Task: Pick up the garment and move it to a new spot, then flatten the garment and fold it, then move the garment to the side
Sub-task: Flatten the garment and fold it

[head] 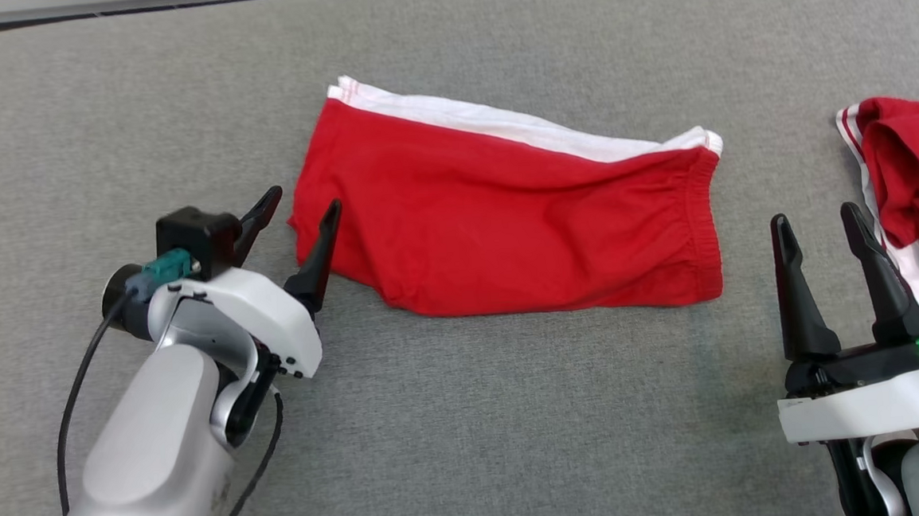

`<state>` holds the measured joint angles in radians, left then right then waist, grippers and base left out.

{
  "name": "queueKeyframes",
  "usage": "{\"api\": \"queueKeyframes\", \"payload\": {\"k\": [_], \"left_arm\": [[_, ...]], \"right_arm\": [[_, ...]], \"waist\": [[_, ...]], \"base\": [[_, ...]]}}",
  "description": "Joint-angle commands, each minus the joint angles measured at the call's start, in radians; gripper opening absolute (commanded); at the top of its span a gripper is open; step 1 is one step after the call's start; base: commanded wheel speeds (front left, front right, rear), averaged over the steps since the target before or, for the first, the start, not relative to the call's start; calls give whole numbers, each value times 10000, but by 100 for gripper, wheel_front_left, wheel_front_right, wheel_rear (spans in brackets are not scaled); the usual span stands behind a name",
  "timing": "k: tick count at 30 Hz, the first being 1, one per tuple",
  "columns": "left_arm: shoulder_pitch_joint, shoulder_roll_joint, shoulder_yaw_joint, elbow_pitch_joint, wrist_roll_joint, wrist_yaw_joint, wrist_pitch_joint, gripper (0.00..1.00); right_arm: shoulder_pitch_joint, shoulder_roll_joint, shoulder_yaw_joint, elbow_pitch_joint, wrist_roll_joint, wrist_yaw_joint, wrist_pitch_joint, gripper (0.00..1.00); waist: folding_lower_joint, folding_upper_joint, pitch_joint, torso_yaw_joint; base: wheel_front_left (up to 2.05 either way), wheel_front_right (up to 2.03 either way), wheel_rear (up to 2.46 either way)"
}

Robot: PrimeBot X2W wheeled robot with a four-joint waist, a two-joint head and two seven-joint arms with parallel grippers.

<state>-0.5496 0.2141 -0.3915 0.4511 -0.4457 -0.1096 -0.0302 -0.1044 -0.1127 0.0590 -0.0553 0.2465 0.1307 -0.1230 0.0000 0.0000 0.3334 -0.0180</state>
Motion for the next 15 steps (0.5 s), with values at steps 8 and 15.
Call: {"api": "queueKeyframes", "payload": {"k": [8,15], "left_arm": [[-1677,14,-540,3149,-721,-195,955,100],[-2053,-58,-1583,3941,-1141,-208,1017,0]], "right_arm": [[-188,97,-83,93,-55,-2,-198,100],[-212,139,-208,73,50,-2,-146,100]], "waist": [[0,0,647,-460],[0,0,648,-369]], "base": [[0,0,0],[0,0,0]]}}
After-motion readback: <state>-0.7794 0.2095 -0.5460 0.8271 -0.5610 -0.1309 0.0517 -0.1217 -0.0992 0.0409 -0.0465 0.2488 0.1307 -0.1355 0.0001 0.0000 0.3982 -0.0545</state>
